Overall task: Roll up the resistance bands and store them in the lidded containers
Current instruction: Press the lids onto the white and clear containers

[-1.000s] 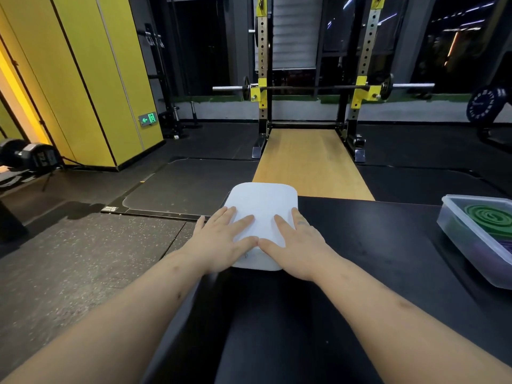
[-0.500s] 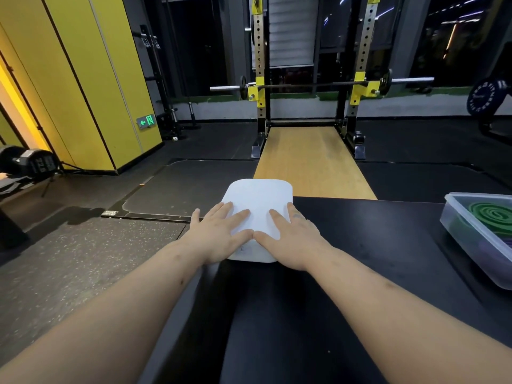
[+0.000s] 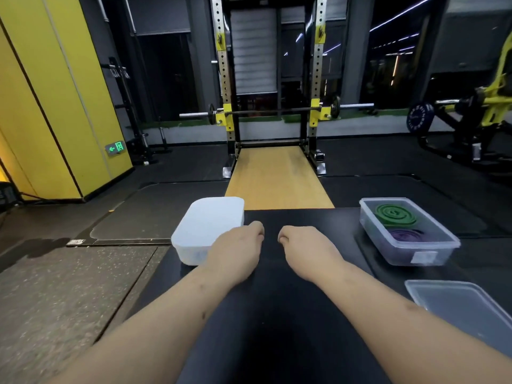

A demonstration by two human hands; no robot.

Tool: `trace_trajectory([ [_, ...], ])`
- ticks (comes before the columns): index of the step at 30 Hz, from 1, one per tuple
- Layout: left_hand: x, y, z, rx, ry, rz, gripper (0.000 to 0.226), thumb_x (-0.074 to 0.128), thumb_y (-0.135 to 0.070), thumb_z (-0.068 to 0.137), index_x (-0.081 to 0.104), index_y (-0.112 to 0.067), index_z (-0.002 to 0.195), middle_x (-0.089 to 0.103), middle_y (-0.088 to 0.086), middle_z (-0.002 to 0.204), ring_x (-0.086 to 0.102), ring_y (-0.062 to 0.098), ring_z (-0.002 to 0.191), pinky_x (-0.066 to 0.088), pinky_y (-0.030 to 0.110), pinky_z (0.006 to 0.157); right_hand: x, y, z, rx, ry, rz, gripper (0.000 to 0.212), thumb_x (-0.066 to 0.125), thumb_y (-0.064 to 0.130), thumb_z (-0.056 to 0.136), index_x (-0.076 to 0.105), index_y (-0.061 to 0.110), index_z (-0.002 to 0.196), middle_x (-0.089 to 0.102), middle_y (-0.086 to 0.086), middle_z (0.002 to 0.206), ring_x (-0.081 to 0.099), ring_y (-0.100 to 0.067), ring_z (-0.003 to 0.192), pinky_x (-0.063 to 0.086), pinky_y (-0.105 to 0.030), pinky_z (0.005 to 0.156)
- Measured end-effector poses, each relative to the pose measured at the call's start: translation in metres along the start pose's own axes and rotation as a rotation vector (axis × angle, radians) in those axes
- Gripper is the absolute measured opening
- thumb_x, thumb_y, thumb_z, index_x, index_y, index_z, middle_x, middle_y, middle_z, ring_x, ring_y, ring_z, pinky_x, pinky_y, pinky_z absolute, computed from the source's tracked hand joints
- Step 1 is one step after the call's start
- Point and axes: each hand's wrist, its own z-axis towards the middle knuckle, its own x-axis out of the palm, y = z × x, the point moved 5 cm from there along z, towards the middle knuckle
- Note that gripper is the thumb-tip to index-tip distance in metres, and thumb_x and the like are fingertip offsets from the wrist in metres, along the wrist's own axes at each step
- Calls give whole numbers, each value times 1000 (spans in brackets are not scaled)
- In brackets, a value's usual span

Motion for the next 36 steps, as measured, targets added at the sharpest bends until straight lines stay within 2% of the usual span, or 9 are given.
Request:
trace_trajectory([
  [2, 5, -32, -2, 49, -30, 44, 26, 33, -34, 107, 48, -21, 91, 56, -4, 78, 55, 25, 78, 44, 41, 71, -9, -27, -12, 28, -37, -13, 20, 44, 31, 108, 62, 25, 113, 67, 0, 103, 65, -23, 89, 59, -42, 81],
  [4, 11, -64, -1, 120, -74, 81, 37, 35, -39, 106, 41, -22, 73, 48, -6, 69, 51, 23, 73, 38, 38, 72, -21, -57, -23, 48, -100, 6, 33, 37, 46, 106, 64, 27, 103, 63, 4, 100, 64, -24, 91, 56, -42, 84],
  [5, 17, -82, 3, 166, -90, 104, 39, 36, -41, 105, 42, -24, 70, 47, -7, 70, 51, 21, 75, 39, 38, 77, -27, -76, -28, 57, -132, -5, 35, 37, 48, 105, 66, 29, 108, 62, 5, 106, 63, -26, 97, 53, -42, 88],
  [6, 23, -95, 6, 190, -91, 110, 37, 37, -43, 103, 50, -26, 73, 51, -8, 75, 53, 20, 79, 41, 39, 83, -30, -90, -29, 58, -151, -26, 36, 38, 48, 104, 66, 29, 117, 61, 4, 117, 62, -27, 105, 50, -43, 94],
  [9, 48, -134, 23, 244, -36, 58, 34, 39, -46, 101, 64, -26, 111, 63, -8, 109, 56, 18, 107, 41, 39, 100, -41, -139, -32, 105, -162, -98, 46, 40, 49, 103, 54, 29, 142, 50, 0, 145, 52, -26, 130, 41, -45, 108],
  [15, 93, -204, 48, 287, 66, 41, 55, 33, -50, 103, 36, -28, 153, 37, -2, 157, 27, 21, 147, 19, 43, 121, -55, -234, -31, 255, -183, -158, 57, 36, 52, 103, 35, 32, 157, 26, -8, 168, 27, -27, 153, 23, -46, 124],
  [21, 136, -237, 73, 232, 205, 40, 62, 24, -55, 103, 13, -36, 161, 9, 6, 170, 2, 25, 157, 0, 50, 126, -48, -300, -25, 349, -167, -138, 65, 25, 58, 105, 14, 35, 165, 3, -6, 174, -1, -23, 161, 2, -49, 129],
  [27, 164, -257, 90, 219, 261, 37, 63, 17, -60, 103, 2, -39, 161, -7, 9, 171, -12, 24, 157, -7, 52, 125, -43, -331, -13, 405, -144, -92, 71, 21, 64, 103, 4, 34, 166, -3, -3, 175, -4, -20, 161, 0, -49, 129],
  [36, 170, -250, 93, 214, 268, 50, 59, 19, -63, 102, 42, -32, 147, 1, 6, 171, -10, 21, 157, -6, 61, 122, -34, -333, -7, 376, -70, -25, 75, 22, 65, 103, 8, 26, 166, 3, -5, 174, 1, -18, 161, 2, -43, 130],
])
